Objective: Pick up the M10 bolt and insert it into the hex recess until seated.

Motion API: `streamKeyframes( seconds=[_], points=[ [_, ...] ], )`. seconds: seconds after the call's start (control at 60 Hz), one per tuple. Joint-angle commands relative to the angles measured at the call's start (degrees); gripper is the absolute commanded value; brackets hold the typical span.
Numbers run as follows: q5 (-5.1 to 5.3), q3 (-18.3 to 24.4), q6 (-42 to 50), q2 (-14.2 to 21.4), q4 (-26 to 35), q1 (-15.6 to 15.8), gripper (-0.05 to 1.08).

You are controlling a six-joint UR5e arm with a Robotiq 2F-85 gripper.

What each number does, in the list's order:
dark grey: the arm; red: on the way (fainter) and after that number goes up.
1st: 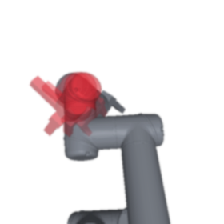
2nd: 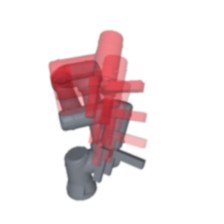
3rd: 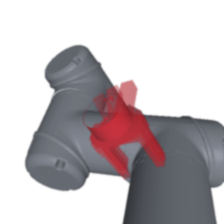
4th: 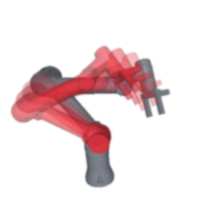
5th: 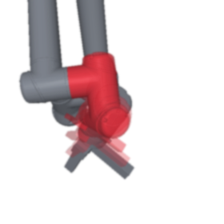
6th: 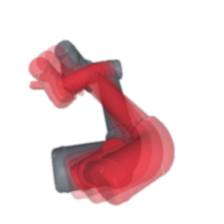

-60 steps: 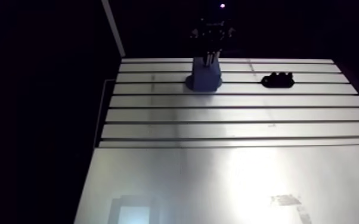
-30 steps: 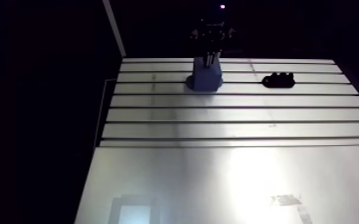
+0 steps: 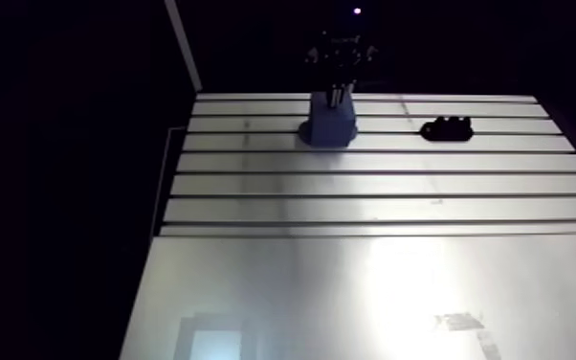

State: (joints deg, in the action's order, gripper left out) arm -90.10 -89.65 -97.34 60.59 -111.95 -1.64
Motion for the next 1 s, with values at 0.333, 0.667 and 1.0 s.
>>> streamKeyframes(
  seconds=[0.333, 0.667, 1.0],
  points=[
    [-0.03, 0.0, -0.1, -0.3, -0.1, 0.1, 1.08],
    [-0.03, 0.0, -0.3, -0.3, 0.0, 0.1, 1.08],
    [0.06, 0.0, -0.3, -0.3, 0.0, 0.1, 1.08]
  ],
)
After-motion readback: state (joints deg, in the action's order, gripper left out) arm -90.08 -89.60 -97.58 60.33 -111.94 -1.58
